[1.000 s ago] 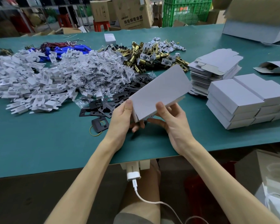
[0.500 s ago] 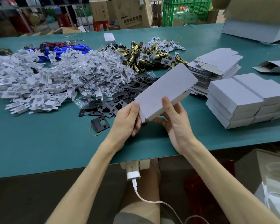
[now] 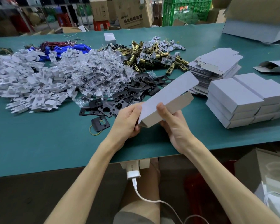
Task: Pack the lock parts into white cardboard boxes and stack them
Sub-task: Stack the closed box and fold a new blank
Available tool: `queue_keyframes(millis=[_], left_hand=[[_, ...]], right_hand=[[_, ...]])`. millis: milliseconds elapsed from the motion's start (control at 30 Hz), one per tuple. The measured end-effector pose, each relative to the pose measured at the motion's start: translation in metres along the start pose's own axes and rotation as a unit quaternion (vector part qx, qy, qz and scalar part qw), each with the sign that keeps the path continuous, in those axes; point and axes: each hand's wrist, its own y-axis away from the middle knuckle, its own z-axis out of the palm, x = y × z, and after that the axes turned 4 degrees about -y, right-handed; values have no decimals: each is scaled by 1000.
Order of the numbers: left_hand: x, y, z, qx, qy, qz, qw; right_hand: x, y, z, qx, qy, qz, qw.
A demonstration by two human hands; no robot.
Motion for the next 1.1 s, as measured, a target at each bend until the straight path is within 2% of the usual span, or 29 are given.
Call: queue_keyframes(millis=[167, 400, 733, 1100], left_hand=[[2, 0, 2, 15, -39, -2, 999], [6, 1, 0, -30, 11, -9, 999], [3, 0, -1, -34, -2, 17, 999], [0, -2, -1, -2, 18, -12, 1000]], right_hand=[[4, -2, 0, -7, 13, 2, 1000], [4, -1, -1, 25, -4, -15, 1000], [2, 1, 2, -35, 53, -25, 998], [5, 0, 6, -40, 115, -55, 991]])
